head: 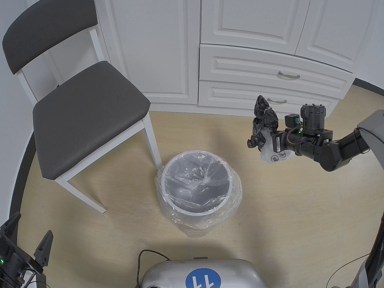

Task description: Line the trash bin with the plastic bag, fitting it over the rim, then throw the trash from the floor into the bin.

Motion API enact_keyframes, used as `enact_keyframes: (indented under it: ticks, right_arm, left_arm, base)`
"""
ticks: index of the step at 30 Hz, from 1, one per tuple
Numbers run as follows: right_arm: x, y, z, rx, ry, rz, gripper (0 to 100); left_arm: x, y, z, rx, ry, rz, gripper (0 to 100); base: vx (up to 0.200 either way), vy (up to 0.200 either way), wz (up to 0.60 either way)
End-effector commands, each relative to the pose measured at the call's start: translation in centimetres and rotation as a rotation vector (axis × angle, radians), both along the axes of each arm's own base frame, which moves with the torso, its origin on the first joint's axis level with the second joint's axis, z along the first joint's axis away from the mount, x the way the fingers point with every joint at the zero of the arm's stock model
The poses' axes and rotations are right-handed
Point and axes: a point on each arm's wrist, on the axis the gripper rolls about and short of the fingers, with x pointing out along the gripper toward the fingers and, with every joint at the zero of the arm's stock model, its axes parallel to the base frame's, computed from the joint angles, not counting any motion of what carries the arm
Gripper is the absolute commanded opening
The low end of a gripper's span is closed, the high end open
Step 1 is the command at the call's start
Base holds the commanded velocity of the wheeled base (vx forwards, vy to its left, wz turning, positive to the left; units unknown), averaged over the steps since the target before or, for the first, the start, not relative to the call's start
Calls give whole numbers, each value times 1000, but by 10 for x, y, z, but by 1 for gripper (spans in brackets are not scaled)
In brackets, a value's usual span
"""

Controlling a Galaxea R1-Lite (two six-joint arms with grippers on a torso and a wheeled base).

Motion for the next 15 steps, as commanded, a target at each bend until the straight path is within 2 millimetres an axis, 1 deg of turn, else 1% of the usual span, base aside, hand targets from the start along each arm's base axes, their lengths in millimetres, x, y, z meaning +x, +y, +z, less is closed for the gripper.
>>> enact_keyframes:
  ticks: [1, 2, 6, 9, 10, 12, 14, 15]
  right_arm:
    - [-60, 26, 49, -3, -107, 82, 0]
    - [-68, 34, 49, -7, -102, 92, 0]
    - [-81, 54, 42, -16, -102, 115, 0]
    - [-89, 71, 39, 6, -141, 157, 0]
    - [-90, 74, 36, 13, -152, 166, 0]
    - [-90, 82, 27, 17, -172, 181, 0]
    - [-86, 92, 21, 39, -215, 179, 0]
    - [-85, 96, 18, 47, -236, 173, 0]
  left_arm:
    - [5, -1, 14, 16, -19, -56, 100]
    - [8, -3, 26, 15, -39, -101, 100]
    - [14, -6, 48, 15, -80, -185, 100]
    - [23, -9, 67, 30, -99, -224, 100]
    - [30, -11, 78, 52, -112, -247, 100]
    - [56, -19, 101, 99, -104, -288, 100]
    - [78, -24, 116, 126, -116, -287, 100]
    - [80, -25, 119, 127, -140, -282, 100]
  base:
    - [0, 0, 0]
    - [0, 0, 0]
    - [0, 0, 0]
    - [0, 0, 0]
    - [0, 0, 0]
    - [0, 0, 0]
    - [0, 0, 0]
    - [0, 0, 0]
